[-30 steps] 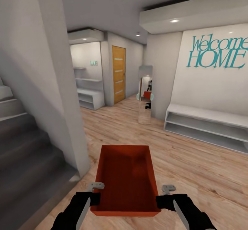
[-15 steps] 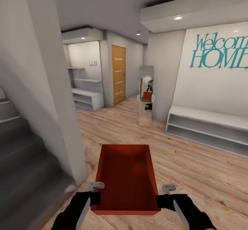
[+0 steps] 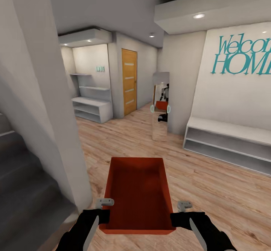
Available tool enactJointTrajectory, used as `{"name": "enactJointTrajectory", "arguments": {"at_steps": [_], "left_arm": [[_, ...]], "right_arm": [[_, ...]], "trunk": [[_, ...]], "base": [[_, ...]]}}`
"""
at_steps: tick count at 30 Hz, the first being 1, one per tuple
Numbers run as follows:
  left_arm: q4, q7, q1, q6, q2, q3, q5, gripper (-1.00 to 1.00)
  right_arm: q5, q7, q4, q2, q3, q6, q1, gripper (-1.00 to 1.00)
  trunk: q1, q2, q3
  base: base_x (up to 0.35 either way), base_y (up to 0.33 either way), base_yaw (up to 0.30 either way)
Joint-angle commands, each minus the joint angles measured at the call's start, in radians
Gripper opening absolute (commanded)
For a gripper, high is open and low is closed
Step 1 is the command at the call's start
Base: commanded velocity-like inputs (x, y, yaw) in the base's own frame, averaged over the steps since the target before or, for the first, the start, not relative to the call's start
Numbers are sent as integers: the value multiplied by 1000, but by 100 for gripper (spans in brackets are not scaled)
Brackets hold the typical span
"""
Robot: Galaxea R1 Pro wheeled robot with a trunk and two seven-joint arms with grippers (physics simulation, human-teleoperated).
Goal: Move the two storage containers from the living room to the garage. In the garage, place one container on the floor and stack the other container on top of it (either order is fine).
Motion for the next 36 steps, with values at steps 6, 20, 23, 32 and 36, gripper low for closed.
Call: {"name": "enactJointTrajectory", "arguments": {"at_steps": [6,20,23,32,36], "left_arm": [[0,5,-1,6,0,10,-20,-100],[0,5,-1,6,0,10,-20,-100],[0,5,-1,6,0,10,-21,-100],[1,5,-1,6,0,10,-21,-100],[1,5,-1,6,0,10,-20,-100]], "right_arm": [[12,-3,-3,-11,8,-53,-1,-100],[12,-3,-3,-11,8,-53,0,-100],[12,-3,-3,-11,8,-53,0,-100],[13,-3,-3,-11,8,-53,0,-100],[12,-3,-3,-11,8,-53,-1,-100]], "trunk": [[1,-1,-2],[1,-1,-2],[1,-1,-2],[1,-1,-2],[1,-1,-2]], "base": [[324,-10,0],[324,-110,0],[324,-134,0],[324,-135,0],[324,-135,0]]}}
